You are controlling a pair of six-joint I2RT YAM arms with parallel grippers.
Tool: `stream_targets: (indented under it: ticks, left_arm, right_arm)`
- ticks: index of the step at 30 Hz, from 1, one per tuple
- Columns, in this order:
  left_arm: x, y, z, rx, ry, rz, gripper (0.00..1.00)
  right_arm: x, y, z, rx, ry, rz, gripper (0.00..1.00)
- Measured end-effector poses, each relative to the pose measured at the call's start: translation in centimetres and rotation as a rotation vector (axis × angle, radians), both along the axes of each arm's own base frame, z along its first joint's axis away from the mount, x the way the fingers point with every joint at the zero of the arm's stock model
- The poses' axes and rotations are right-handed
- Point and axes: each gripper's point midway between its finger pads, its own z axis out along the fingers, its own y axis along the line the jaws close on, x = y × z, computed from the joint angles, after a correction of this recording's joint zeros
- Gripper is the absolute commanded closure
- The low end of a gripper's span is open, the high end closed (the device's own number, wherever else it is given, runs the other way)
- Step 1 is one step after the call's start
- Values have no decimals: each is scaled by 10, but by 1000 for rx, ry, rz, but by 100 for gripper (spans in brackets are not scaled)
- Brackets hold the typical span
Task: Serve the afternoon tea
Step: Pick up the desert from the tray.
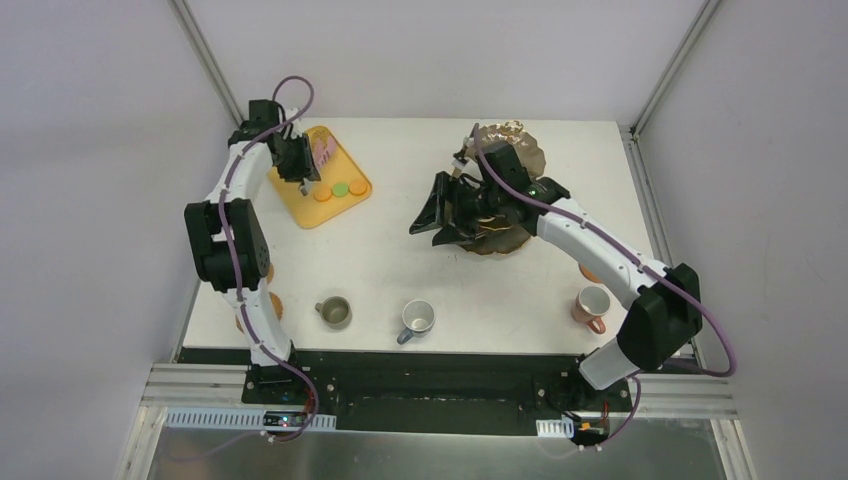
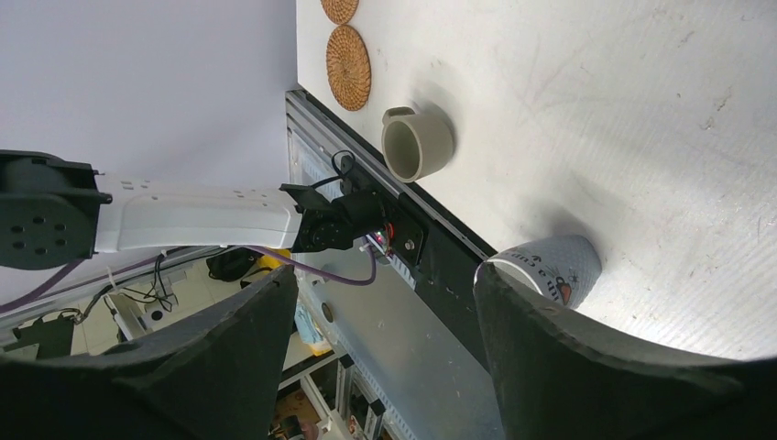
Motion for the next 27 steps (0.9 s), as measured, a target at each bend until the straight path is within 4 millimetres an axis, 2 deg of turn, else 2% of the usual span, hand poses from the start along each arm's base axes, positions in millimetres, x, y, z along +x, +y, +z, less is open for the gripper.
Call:
stream_targets:
  ticks: [4,12,19,27]
  left_arm:
    - [-21,-9,-12,123,21,-33,69]
    - [-48,10,-33,256,66,-14,64]
    - [-43,13,-36,277,56,-23,62]
    - [-17,17,-51,291,68,-22,61]
  right_arm:
    - [-3,-2,4,15,-6,-7,26]
    - [-5,-3,1,22,1,-17,27]
    - [-5,-3,3,33,-5,-21,27]
    - [-5,-3,3,34,-7,-21,27]
